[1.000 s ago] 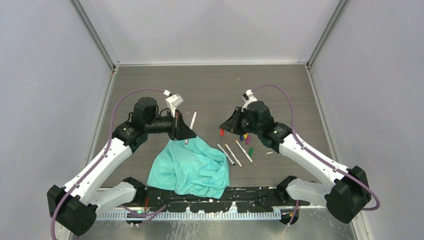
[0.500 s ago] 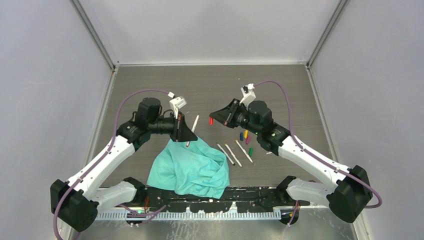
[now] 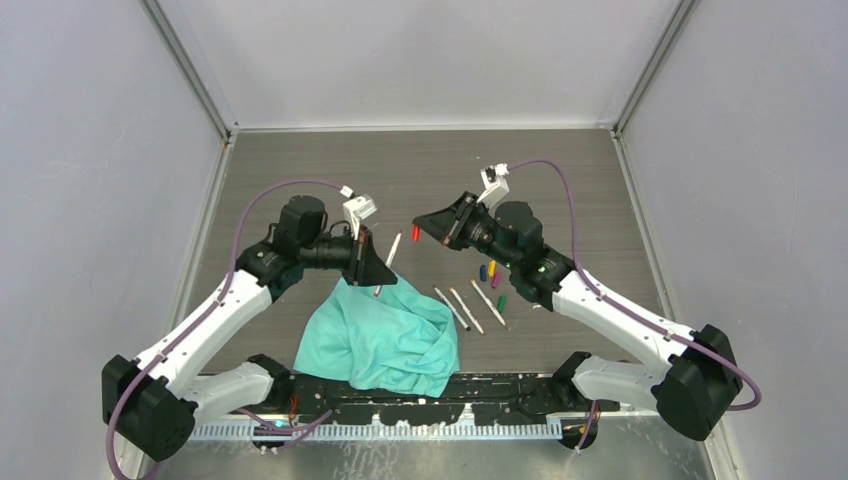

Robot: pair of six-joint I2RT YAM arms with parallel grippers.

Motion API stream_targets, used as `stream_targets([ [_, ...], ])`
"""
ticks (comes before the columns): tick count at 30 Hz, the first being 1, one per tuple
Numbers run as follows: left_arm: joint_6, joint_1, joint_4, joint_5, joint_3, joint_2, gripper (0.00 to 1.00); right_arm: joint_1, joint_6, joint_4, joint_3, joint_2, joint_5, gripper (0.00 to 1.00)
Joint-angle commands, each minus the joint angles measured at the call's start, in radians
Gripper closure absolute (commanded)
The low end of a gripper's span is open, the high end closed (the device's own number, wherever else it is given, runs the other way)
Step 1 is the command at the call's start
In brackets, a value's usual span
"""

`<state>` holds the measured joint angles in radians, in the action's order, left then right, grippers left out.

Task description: Insert the pens into the pen caps

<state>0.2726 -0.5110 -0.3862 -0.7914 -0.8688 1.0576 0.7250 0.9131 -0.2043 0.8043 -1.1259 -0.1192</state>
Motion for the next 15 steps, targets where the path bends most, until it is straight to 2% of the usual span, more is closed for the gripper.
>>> stream_targets([
  [1,-0.014,-0.007,0.017,-0.037,-0.019,0.002,1.00,0.008,-0.006,-0.094,0.046,-0.004,0.039,0.99],
  [15,-0.020,-0.017,0.007,-0.032,-0.020,0.000,1.00,0.011,-0.018,-0.129,0.100,-0.043,0.033,0.99],
])
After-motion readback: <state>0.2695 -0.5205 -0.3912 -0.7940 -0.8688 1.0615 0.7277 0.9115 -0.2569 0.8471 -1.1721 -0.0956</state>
